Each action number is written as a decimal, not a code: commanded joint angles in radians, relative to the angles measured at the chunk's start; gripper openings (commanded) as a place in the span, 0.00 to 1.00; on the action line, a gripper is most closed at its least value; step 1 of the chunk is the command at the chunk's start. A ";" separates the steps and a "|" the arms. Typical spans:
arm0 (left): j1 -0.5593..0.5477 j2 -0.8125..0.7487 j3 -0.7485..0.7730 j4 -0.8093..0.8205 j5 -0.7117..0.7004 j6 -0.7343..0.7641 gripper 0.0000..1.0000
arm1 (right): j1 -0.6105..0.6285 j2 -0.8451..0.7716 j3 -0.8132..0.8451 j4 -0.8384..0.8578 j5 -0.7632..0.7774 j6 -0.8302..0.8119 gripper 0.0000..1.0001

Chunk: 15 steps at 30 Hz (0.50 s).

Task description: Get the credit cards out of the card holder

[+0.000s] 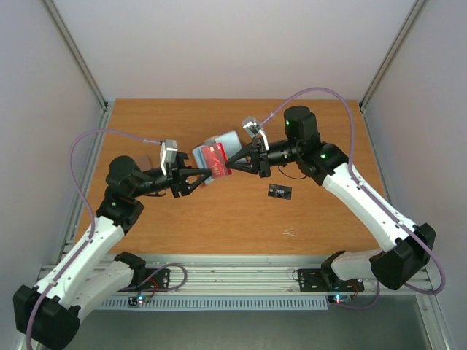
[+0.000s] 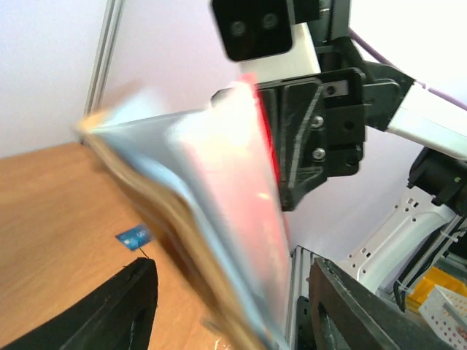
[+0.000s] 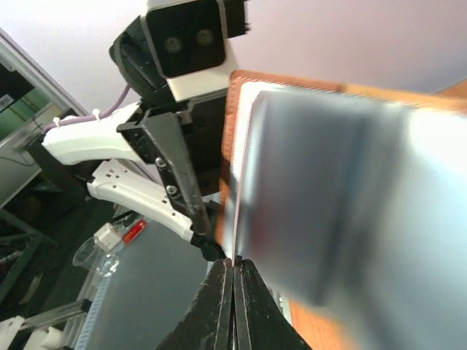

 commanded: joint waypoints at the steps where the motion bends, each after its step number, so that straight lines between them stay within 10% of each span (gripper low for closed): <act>1: -0.002 -0.010 0.030 -0.036 -0.062 0.025 0.60 | 0.027 -0.015 0.041 0.002 -0.061 -0.023 0.01; 8: -0.002 -0.017 0.026 -0.014 -0.020 0.030 0.58 | 0.028 -0.011 0.041 -0.010 -0.055 -0.015 0.01; 15: -0.004 -0.017 0.022 0.017 0.016 0.024 0.16 | 0.039 0.000 0.029 -0.011 -0.016 -0.026 0.01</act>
